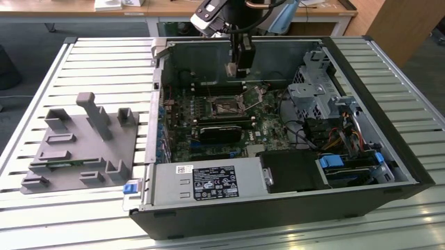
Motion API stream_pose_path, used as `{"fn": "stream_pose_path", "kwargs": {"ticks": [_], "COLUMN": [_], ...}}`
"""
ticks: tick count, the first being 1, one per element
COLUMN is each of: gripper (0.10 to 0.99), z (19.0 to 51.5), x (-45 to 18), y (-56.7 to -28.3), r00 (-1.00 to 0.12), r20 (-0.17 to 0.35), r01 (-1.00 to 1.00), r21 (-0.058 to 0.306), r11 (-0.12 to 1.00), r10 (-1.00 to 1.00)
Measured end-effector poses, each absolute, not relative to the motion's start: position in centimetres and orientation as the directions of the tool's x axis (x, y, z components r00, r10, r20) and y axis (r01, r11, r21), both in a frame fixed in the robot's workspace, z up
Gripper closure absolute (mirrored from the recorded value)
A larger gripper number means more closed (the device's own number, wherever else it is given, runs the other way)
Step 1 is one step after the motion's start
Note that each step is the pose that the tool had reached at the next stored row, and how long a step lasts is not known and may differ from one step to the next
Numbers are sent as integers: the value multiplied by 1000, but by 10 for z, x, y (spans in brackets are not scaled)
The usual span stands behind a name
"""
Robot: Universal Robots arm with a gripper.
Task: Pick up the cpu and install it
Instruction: 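Place the cpu into insertion slot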
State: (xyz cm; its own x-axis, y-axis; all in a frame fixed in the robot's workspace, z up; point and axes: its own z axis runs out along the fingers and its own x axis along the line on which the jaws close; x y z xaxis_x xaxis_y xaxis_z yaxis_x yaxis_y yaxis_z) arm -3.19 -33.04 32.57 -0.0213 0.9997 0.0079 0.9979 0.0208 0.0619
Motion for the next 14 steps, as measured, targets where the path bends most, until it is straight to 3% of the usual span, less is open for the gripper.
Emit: {"fn": "stream_pose_path", "kwargs": {"ticks": [14], "gripper": [545], "z": [317], "x": [-34], "y": [-330], "r00": [-22], "r20": [8], "r01": [998], "r21": [62], "r11": [22], "r10": [1000]}}
